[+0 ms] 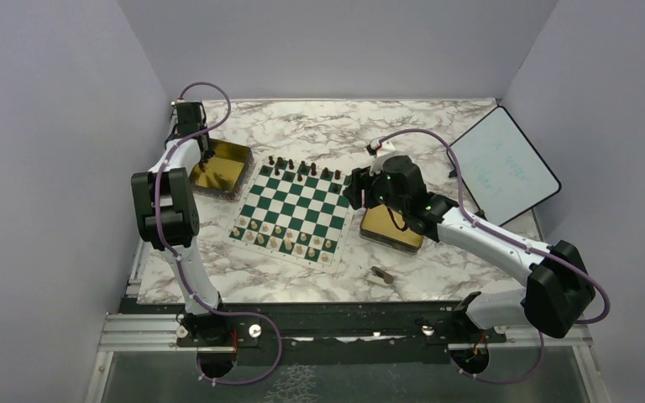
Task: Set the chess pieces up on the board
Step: Pick up the chess piece from the storage box.
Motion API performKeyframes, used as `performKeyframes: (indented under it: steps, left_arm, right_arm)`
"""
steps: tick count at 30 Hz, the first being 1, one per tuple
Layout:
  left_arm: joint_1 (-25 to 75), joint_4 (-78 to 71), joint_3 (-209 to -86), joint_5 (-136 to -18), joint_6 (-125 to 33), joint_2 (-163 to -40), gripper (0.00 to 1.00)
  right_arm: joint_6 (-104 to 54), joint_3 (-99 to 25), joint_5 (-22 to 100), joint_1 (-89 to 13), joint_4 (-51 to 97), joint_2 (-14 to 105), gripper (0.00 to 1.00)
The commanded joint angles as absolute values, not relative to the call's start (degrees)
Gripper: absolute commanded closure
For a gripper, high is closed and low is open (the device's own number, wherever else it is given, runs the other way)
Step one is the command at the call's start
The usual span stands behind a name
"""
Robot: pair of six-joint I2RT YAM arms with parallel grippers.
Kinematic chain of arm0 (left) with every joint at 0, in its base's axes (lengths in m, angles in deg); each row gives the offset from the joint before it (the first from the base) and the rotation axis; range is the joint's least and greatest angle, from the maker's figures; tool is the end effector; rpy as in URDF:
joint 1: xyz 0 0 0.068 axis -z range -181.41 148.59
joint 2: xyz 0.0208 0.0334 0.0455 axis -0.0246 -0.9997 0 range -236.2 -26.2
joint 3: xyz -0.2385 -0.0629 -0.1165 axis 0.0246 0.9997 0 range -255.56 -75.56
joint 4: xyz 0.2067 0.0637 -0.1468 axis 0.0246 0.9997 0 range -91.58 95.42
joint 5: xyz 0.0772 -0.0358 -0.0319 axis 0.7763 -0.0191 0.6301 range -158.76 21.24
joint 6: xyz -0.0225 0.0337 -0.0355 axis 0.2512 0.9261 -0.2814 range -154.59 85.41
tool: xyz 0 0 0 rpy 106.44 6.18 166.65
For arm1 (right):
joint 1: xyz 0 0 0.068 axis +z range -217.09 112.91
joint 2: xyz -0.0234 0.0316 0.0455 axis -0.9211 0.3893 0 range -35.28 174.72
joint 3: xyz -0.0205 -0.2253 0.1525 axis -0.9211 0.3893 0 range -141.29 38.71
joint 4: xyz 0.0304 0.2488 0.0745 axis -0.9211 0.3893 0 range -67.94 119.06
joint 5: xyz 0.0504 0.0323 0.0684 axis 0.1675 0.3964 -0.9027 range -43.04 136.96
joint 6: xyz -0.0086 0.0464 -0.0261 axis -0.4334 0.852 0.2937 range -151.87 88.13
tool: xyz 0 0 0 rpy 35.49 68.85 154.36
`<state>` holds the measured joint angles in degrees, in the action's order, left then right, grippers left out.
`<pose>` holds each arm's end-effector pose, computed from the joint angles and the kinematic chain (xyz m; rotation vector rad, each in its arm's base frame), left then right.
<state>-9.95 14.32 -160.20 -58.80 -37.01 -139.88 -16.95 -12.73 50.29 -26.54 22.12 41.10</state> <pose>0.4406 0.0724 0.2118 -0.3092 2.3345 0.2569 0.2328 0.1964 0.2748 -0.4178 2.0079 0.5552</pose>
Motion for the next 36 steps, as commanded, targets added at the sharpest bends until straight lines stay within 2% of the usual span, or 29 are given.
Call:
performKeyframes:
  steps: [1, 25, 36]
  left_arm:
    - [-10.9, 13.6, -160.8, -57.4, -37.6, -141.7, 0.69]
    - [-11.7, 13.5, -163.2, -57.5, -37.5, -145.3, 0.74]
    - [-11.7, 13.8, -163.6, -59.3, -36.4, -145.3, 0.82]
  right_arm:
    - [-17.7, -13.1, 50.4, -26.0, 20.3, 40.7, 0.38]
    - [-18.0, -13.3, 50.6, -26.0, 20.3, 41.7, 0.37]
    - [-18.0, -13.4, 50.4, -26.1, 20.3, 41.9, 0.37]
